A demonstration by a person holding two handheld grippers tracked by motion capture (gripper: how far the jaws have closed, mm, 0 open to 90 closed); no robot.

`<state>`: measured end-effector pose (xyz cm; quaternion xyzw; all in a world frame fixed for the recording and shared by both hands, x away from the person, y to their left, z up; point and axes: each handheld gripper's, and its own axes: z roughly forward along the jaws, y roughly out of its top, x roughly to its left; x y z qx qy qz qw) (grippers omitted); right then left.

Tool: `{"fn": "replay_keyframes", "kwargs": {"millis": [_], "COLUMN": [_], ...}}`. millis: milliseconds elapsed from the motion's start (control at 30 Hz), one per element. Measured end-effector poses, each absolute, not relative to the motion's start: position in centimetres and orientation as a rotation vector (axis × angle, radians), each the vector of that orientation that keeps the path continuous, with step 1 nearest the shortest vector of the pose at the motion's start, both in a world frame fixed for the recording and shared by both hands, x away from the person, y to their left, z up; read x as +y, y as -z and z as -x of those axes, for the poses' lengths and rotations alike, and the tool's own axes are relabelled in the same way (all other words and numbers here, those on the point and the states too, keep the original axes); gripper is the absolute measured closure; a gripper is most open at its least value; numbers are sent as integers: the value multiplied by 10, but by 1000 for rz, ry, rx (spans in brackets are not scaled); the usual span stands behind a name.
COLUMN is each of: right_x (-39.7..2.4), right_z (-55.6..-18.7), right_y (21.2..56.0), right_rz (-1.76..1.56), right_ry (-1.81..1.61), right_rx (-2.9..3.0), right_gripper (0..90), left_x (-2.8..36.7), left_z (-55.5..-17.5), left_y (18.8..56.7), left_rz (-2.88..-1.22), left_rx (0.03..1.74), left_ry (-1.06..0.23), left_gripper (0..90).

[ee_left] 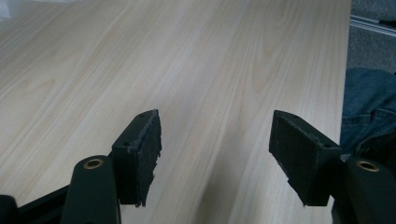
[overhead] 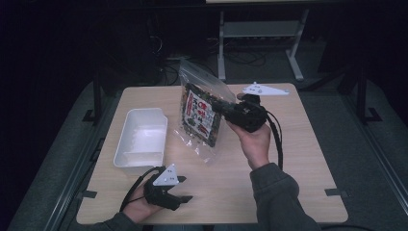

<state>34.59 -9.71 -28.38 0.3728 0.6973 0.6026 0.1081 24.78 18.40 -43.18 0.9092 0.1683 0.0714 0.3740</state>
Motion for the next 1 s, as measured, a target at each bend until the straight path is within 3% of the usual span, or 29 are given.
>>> {"fn": "replay_keyframes", "kwargs": {"millis": [1000], "right_x": [25], "right_z": [-391], "right_y": [272], "right_rz": [-1017], "right_ry": [-1721], "right_rx": [2077], "right_gripper": [770], "left_x": [203], "left_z": [-239], "left_y": [435], "left_rz": [-2342], "left_rx": [427], "left_ry": [-169], "left_gripper": [295]}}
